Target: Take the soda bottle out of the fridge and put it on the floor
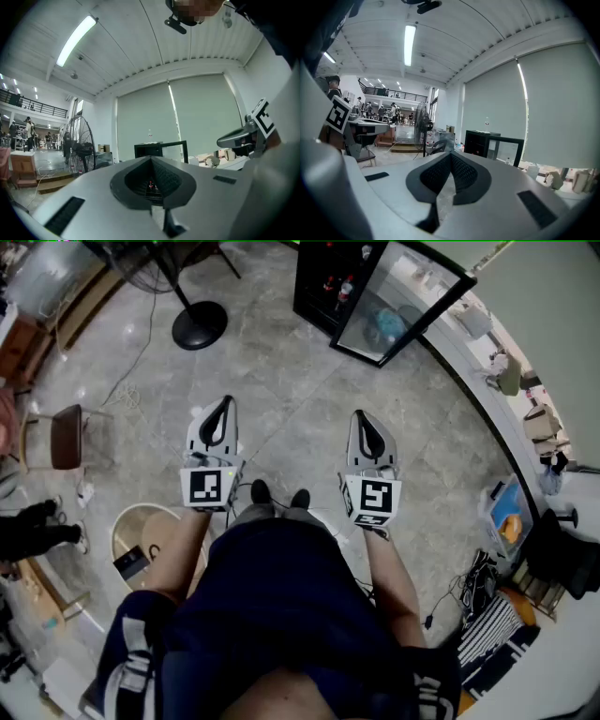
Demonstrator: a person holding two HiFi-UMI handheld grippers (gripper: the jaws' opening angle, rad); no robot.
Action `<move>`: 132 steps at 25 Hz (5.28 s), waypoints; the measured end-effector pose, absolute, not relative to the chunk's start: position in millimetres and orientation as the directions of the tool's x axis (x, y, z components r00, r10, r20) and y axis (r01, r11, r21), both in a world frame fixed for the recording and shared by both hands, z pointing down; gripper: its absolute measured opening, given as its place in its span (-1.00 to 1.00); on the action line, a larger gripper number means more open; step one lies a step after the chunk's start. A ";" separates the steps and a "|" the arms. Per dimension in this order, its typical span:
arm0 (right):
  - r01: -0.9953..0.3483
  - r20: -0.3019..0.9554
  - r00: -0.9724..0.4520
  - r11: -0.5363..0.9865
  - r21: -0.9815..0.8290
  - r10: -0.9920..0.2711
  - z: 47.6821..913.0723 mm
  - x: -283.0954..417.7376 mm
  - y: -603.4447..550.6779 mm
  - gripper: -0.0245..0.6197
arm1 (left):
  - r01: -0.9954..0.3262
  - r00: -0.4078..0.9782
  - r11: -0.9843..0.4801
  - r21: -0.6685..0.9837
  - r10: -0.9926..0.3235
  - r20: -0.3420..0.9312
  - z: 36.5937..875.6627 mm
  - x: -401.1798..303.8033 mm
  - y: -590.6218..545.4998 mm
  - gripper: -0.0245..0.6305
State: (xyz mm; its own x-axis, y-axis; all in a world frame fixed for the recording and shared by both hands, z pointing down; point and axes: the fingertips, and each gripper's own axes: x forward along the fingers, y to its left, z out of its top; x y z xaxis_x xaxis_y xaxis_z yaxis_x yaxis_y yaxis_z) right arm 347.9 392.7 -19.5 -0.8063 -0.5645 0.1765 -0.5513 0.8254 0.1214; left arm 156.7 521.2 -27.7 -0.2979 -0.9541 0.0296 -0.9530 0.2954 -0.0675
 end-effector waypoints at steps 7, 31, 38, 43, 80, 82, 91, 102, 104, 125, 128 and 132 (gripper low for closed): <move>-0.547 0.174 -0.810 0.828 0.122 -0.560 -18.8 348.0 392.1 -0.87 | -0.954 -0.295 0.293 -0.070 -0.955 0.019 -29.7 159.8 516.4 -0.85; -0.530 0.164 -0.826 0.842 0.101 -0.540 -18.8 356.4 388.1 -0.87 | -0.954 -0.295 0.292 -0.070 -0.955 0.034 -26.5 169.5 507.5 -0.85; -0.508 0.173 -0.839 0.857 0.090 -0.516 -16.7 359.1 380.2 -0.87 | -0.959 -0.281 0.280 -0.050 -0.959 0.031 -26.7 172.7 496.7 -0.73; -0.496 0.170 -0.848 0.865 0.082 -0.502 -14.5 361.2 373.3 -0.87 | -0.967 -0.253 0.252 -0.036 -0.967 0.027 -22.6 177.8 483.6 -0.34; -0.701 0.213 -0.684 0.709 0.074 -0.698 30.8 120.2 180.8 -0.87 | -0.978 0.193 -0.197 -0.065 -0.979 0.061 20.8 -61.8 181.7 0.06; -0.720 0.225 -0.664 0.691 0.065 -0.713 35.3 105.9 165.6 -0.87 | -0.972 0.220 -0.224 -0.068 -0.973 0.071 24.4 -73.4 158.5 0.06; -0.761 0.266 -0.621 0.649 0.021 -0.737 67.9 78.2 77.0 -0.87 | -0.954 0.275 -0.285 -0.088 -0.955 0.116 61.2 -90.8 38.7 0.05; -0.826 0.312 -0.522 0.562 0.049 -0.794 111.3 35.9 3.0 -0.87 | -0.941 0.306 -0.327 -0.092 -0.934 0.185 146.5 -126.1 -85.6 0.05; -0.855 0.312 -0.476 0.516 0.054 -0.822 118.1 25.2 -11.0 -0.87 | -0.934 0.326 -0.348 -0.085 -0.924 0.201 167.2 -135.7 -105.6 0.05; -0.903 0.302 -0.401 0.429 0.031 -0.865 277.3 -6.0 -84.9 -0.87 | -0.906 0.397 -0.420 -0.061 -0.889 0.227 356.0 -136.6 -201.7 0.05; -0.905 0.298 -0.398 0.424 0.026 -0.868 300.1 -11.0 -91.8 -0.87 | -0.900 0.407 -0.432 -0.060 -0.881 0.241 388.4 -137.4 -209.5 0.05; -0.910 0.301 -0.390 0.414 0.015 -0.870 333.9 -15.4 -101.2 -0.87 | -0.898 0.410 -0.436 -0.062 -0.878 0.247 430.2 -138.0 -225.0 0.05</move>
State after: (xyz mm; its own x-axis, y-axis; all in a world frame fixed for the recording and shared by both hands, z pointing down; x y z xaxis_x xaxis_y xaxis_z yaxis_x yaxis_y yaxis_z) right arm -15.4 -101.2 333.9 -0.3904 -0.8699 0.3014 -0.9103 0.4137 0.0148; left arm -138.0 -225.0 430.2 0.4096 -0.8782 0.2470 -0.8977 -0.4361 -0.0621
